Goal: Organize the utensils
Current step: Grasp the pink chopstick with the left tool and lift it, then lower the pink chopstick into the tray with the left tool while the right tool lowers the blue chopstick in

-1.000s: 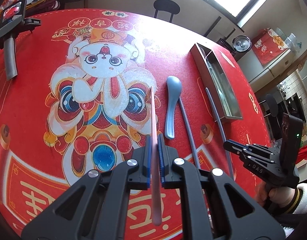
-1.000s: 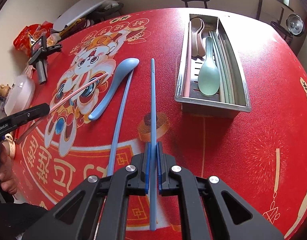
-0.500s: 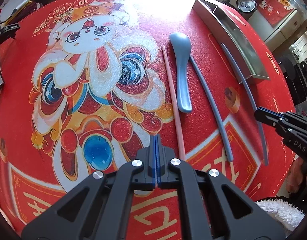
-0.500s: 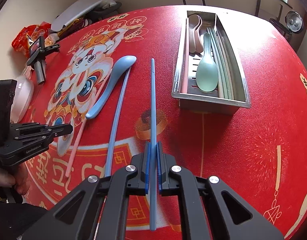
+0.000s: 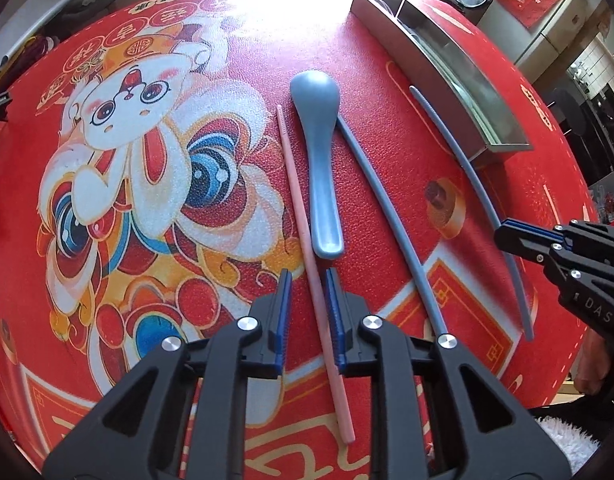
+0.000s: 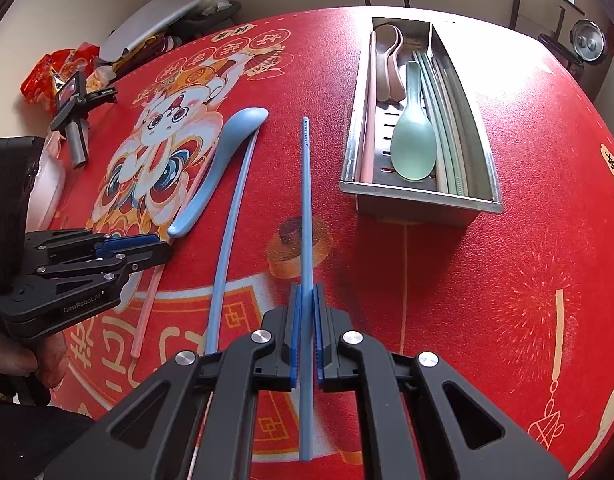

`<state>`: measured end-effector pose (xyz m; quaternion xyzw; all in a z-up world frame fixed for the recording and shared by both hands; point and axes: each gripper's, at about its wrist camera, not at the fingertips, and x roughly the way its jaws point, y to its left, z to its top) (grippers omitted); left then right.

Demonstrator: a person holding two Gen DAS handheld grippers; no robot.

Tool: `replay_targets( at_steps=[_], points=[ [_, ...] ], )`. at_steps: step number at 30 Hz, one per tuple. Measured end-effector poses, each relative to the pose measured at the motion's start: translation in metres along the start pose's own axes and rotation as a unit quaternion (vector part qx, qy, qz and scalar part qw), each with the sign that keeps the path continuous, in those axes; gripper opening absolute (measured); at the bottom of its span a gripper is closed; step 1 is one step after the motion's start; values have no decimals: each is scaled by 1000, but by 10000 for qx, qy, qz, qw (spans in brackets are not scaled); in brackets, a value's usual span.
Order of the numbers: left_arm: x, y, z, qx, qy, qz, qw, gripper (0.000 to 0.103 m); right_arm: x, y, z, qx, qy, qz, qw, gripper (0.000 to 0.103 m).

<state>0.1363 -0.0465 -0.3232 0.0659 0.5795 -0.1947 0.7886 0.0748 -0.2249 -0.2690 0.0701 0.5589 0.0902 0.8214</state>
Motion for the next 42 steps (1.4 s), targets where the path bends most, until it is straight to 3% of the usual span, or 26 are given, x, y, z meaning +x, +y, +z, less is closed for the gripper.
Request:
replay_targets(
  at_steps=[6, 10, 16, 26, 34, 42],
  points=[
    [3, -18, 1, 384, -102, 455, 9982, 14, 2, -1, 1, 10, 24, 8, 10000, 6],
    [2, -5, -1, 89, -107, 232, 9996, 10, 1, -1, 1, 15, 13, 10, 10000, 6],
    [-17, 34, -15, -730, -299, -147, 9968, 10, 0, -4, 2, 73, 0, 27, 10000, 6],
    [-56, 49, -16, -1133, -644, -449, 9905, 10, -10, -9, 11, 225, -149, 182, 9995, 6],
    [-70, 24, 30, -944, -809, -829, 9888, 10, -33, -35, 37, 711, -523, 269, 9957, 6],
    [-58, -31, 98, -563, -888, -1231, 9868, 10, -36, -76, 80, 1034, -744, -44, 9918, 6]
  ],
)
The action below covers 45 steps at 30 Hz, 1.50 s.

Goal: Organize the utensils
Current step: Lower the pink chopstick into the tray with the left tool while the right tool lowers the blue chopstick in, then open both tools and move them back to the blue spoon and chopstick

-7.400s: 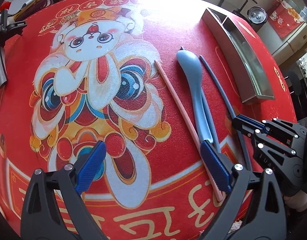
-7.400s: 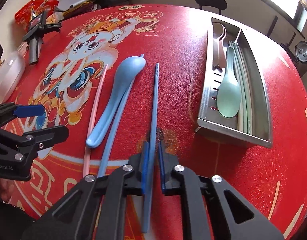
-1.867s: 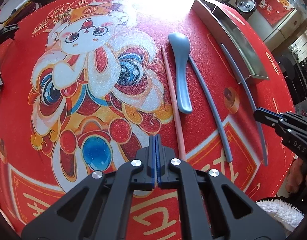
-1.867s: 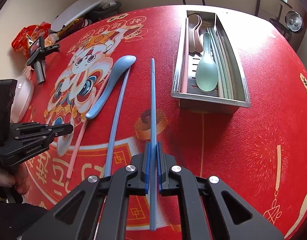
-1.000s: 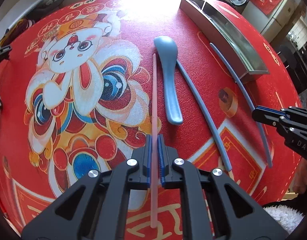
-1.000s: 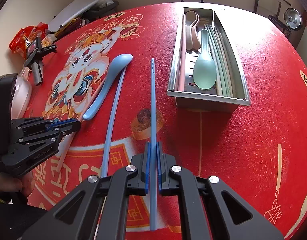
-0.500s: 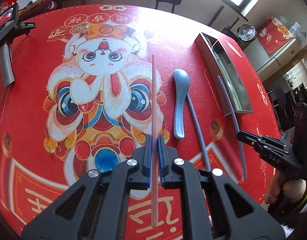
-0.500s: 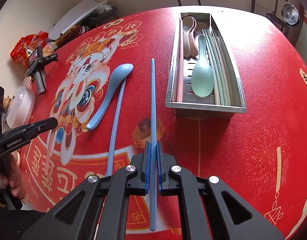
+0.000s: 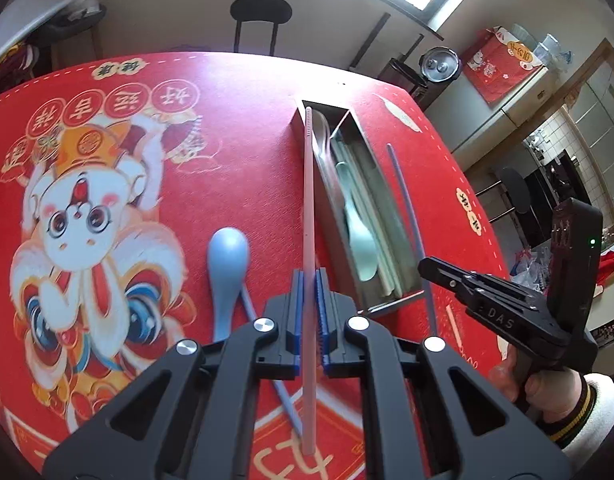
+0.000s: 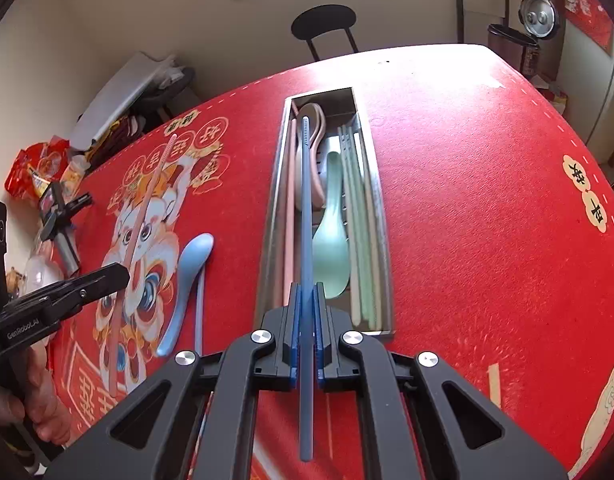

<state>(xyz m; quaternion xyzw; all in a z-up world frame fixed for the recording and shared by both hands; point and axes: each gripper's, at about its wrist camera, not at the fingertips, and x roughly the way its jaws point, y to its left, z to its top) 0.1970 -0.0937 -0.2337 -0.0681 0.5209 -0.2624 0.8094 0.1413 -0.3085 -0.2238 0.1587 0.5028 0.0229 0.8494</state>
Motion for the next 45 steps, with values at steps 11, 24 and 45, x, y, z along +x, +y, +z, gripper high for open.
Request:
replay_targets(
  at_steps=[11, 24, 45],
  points=[
    [87, -35, 59, -378, 349, -267, 9983, 10, 37, -15, 48, -45, 117, -228, 9997, 6],
    [133, -38, 76, -467, 594, -210, 9969, 11, 61, -19, 57, -3, 362, -319, 9988, 6],
    [14, -5, 48, 323, -271, 340, 9985, 57, -7, 20, 12, -238, -241, -179, 9993, 27]
  ],
)
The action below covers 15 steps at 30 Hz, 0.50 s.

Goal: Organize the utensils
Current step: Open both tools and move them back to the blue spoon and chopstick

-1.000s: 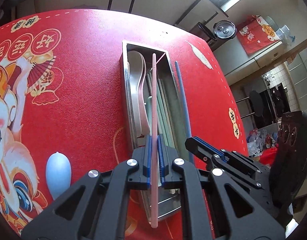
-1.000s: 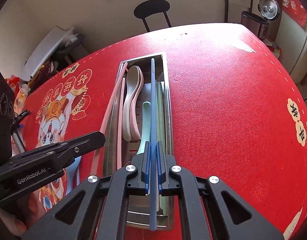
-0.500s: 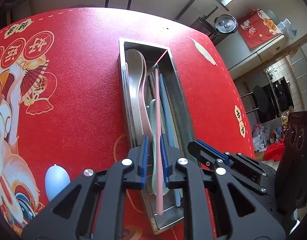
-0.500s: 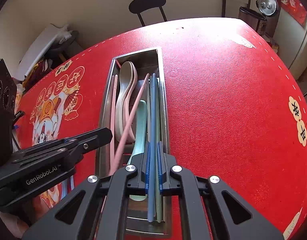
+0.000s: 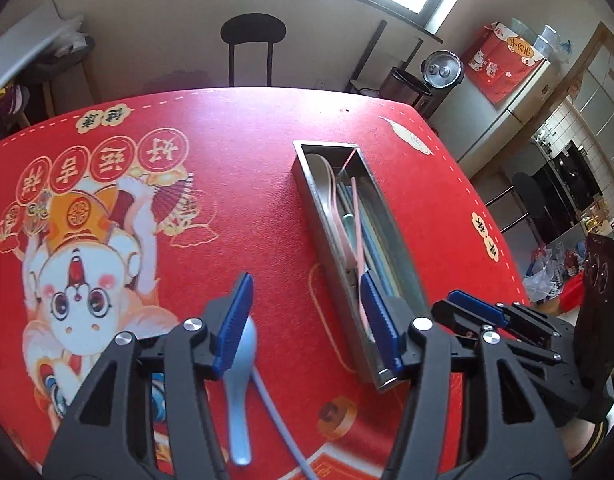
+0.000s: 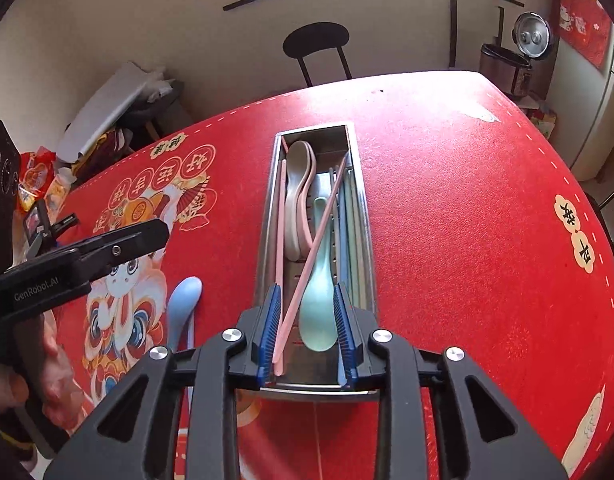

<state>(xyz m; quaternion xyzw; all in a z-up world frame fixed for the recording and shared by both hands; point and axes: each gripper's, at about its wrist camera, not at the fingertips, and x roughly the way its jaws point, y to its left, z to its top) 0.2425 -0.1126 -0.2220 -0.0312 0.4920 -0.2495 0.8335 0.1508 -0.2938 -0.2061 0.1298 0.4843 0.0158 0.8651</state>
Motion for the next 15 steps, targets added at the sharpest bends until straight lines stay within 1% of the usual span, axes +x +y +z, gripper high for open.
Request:
replay_targets(
  at_steps=[3, 6, 11, 15],
  points=[
    [-21, 20, -23, -30, -36, 106, 9999, 57, -5, 11, -17, -129, 31, 130, 9998, 27],
    [-33, 39, -48, -167, 27, 203, 9997, 57, -5, 20, -32, -253, 123, 201, 9994, 27],
    [-36, 62, -83, -352, 167, 402, 9984, 57, 2, 34, -55, -358, 389, 284, 9982, 27],
    [-40, 78, -103, -523, 180, 522, 9971, 57, 8, 49, -70, -514, 596, 355, 9963, 27]
  ],
)
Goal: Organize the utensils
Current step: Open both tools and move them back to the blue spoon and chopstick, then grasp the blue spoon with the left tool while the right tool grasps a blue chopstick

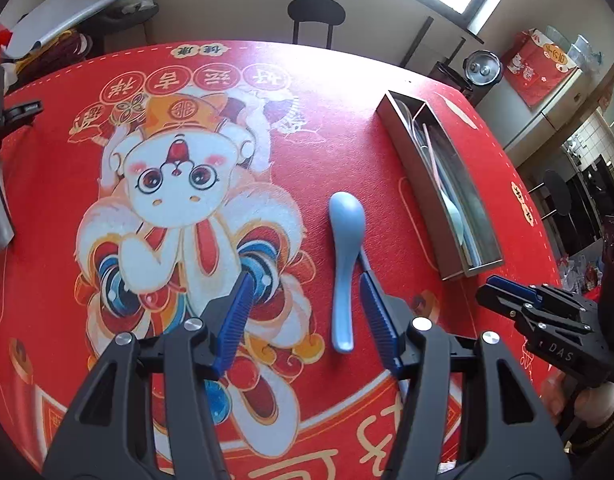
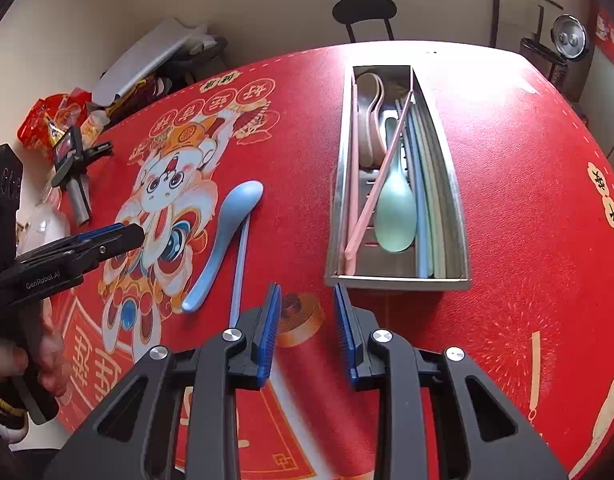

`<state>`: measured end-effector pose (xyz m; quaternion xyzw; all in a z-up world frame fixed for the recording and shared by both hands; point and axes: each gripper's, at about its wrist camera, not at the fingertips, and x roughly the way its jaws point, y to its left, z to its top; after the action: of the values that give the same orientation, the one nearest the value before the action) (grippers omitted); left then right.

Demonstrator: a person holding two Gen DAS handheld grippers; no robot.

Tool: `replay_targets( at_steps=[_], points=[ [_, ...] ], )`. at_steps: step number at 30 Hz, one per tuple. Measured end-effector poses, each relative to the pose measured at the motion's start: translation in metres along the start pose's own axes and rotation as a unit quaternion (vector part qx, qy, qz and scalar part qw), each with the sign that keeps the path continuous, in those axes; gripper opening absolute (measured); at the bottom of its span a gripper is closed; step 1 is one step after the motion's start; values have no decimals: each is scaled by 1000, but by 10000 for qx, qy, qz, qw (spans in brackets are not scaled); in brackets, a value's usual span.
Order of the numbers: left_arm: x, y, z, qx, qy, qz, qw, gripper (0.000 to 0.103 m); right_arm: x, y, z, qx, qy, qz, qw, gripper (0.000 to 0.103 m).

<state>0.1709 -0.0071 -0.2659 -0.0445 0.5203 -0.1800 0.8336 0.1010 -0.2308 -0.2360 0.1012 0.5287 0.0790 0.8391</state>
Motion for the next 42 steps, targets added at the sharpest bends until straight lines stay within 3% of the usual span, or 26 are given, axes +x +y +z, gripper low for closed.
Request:
replay_targets(
  at_steps=[10, 18, 23, 26, 42],
  points=[
    [-6, 40, -20, -178, -58, 450, 9988, 58, 38, 41, -7, -729, 608, 72, 9955, 27],
    [-6, 57, -24, -349, -60, 525, 9980, 58, 67, 63, -8, -1274, 897, -64, 9878, 27],
    [-1, 51, -23, -255, -35, 481, 9985, 58, 72, 67, -7, -1443, 859, -152, 9857, 25],
    [2, 43, -22, -187, -2, 434, 9989, 58, 72, 66, -7, -1525, 842, -242, 9844, 9],
    [62, -23, 10, 456, 324, -177, 9983, 56, 59, 34, -18, -779, 894, -124, 9929, 6]
  ],
)
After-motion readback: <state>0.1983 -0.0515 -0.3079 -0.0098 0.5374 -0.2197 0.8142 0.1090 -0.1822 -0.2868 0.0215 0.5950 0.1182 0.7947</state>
